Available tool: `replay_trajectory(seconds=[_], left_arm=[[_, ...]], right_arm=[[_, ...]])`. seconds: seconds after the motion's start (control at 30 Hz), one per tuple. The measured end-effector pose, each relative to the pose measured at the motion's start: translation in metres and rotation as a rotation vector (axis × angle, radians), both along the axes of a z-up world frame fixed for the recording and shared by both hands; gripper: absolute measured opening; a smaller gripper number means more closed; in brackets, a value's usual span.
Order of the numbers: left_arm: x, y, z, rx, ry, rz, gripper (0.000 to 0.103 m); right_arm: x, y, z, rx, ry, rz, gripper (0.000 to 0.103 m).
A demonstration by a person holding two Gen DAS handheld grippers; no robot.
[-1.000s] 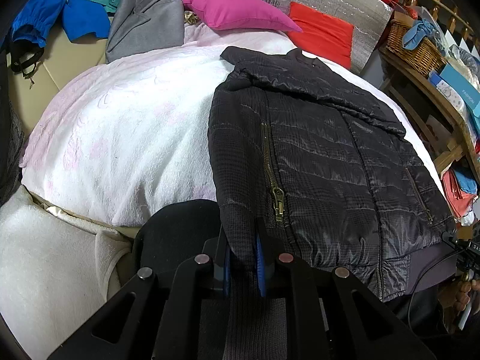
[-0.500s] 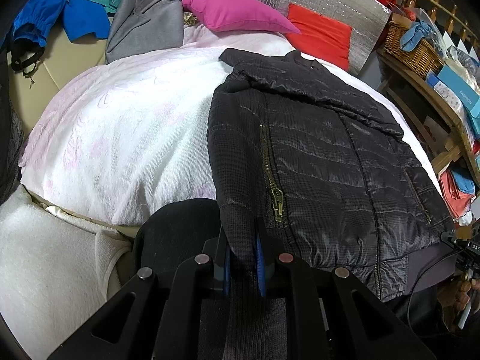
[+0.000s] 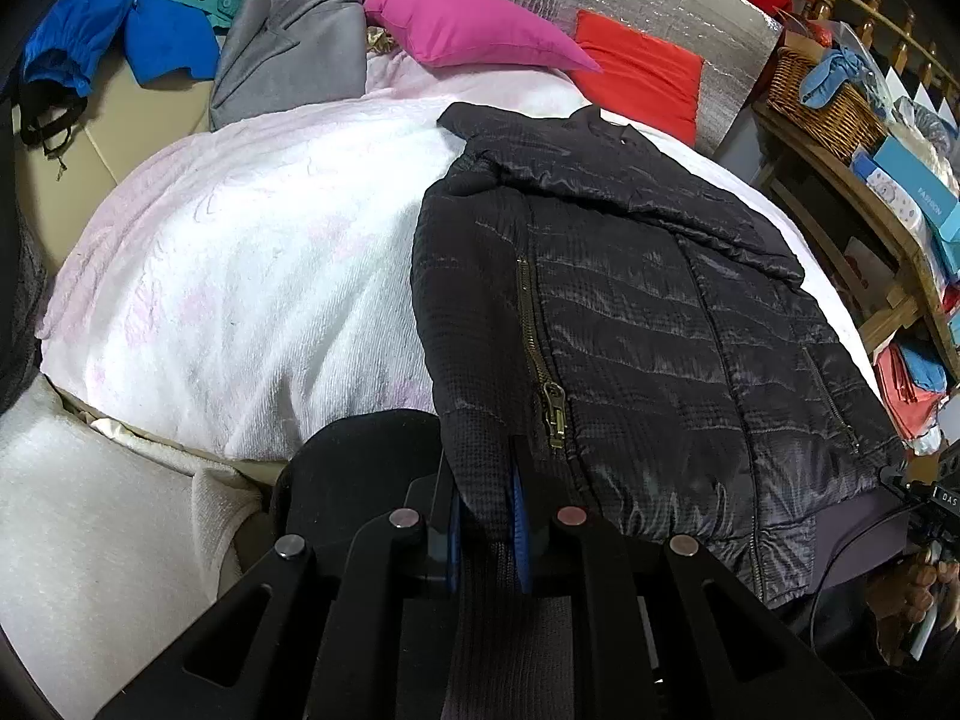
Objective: Fold large clothes
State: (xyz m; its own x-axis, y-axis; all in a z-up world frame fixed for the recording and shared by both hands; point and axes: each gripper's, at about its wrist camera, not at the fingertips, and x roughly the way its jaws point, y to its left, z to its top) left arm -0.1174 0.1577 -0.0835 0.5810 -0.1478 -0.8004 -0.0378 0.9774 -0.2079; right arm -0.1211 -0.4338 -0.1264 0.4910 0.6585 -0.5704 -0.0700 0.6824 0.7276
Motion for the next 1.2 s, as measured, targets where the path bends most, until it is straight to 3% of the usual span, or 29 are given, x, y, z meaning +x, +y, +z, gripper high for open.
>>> replay_trajectory(seconds=[0.43,1.2], left_arm=[[0.003,-0.002,0.001,0.019,0.004,-0.003,0.015],[0.005,0.004,-0.006,-0.021,0.006,-0.001,0.015]], right_arm=[[-0.003,0.002,0.000,0.017,-0.006,-0.004,0.013],[-0.003,0.015,0.007,0.000,-0.003,-0.004,0.013]])
